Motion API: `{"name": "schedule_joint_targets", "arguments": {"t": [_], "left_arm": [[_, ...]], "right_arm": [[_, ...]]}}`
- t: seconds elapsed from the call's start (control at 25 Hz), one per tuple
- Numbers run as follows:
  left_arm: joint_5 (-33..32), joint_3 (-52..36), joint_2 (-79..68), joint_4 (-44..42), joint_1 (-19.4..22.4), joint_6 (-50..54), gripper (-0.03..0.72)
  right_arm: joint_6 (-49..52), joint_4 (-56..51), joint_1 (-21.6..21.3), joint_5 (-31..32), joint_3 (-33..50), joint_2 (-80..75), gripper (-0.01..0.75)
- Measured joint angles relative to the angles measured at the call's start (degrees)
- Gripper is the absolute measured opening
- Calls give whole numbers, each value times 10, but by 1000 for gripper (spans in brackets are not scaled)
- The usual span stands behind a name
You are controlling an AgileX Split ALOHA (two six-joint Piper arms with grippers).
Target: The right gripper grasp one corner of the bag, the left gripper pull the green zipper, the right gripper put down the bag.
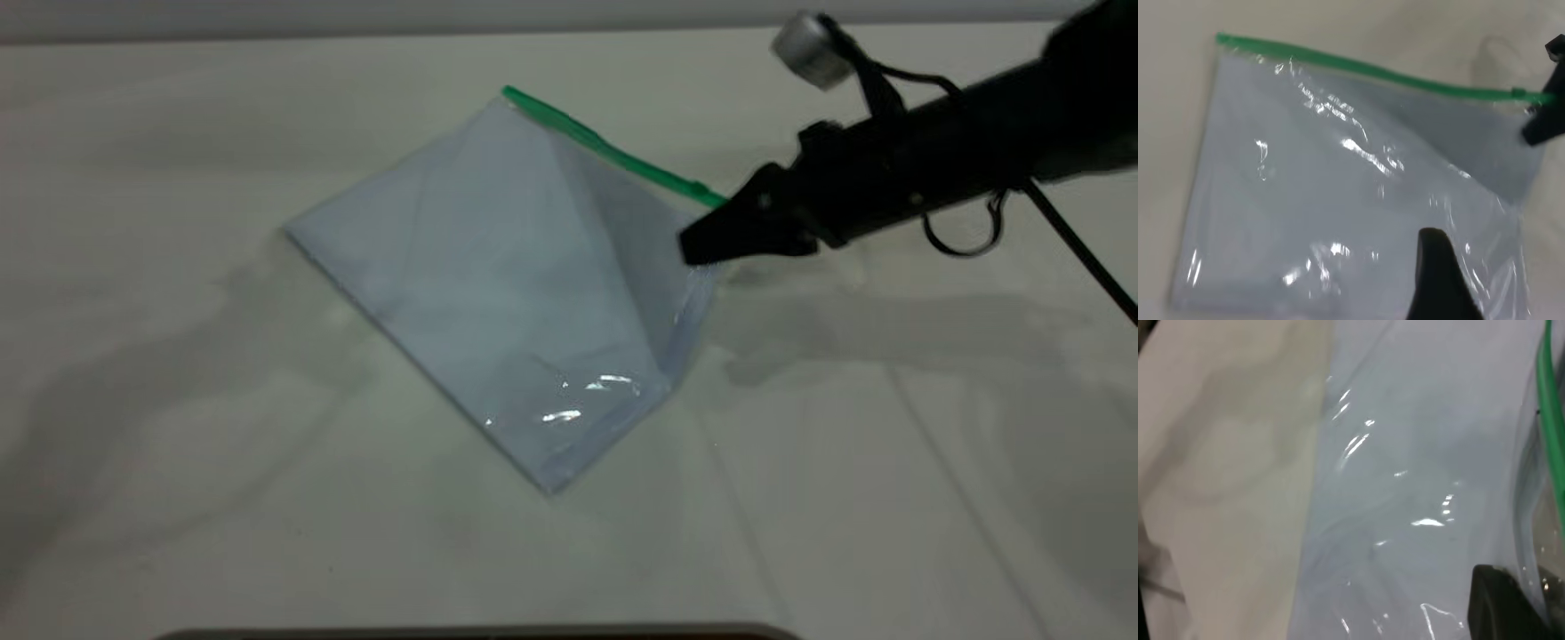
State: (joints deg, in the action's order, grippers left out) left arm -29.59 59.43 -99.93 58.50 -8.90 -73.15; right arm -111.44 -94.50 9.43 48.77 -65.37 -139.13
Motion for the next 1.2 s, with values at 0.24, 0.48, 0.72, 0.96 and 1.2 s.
{"name": "schedule_joint_targets", "arguments": {"t": [0.24,0.48,0.72,0.96,1.2], "left_arm": [[-1,103,-107,0,-40,-6,518],[-4,166,-177,0,-74,-31,518],[-18,202,-231,0,-92,-56,518],[-31,236,-277,0,-119,-100,518],[-31,257,-294,3,-141,-137,518]], "right_arm": [[27,39,29,-23,-24,17,35],[85,128,29,-36,-87,17,35],[121,203,29,40,-114,17,35],[123,208,32,49,-132,17,35],[123,213,36,12,-136,17,35]]}}
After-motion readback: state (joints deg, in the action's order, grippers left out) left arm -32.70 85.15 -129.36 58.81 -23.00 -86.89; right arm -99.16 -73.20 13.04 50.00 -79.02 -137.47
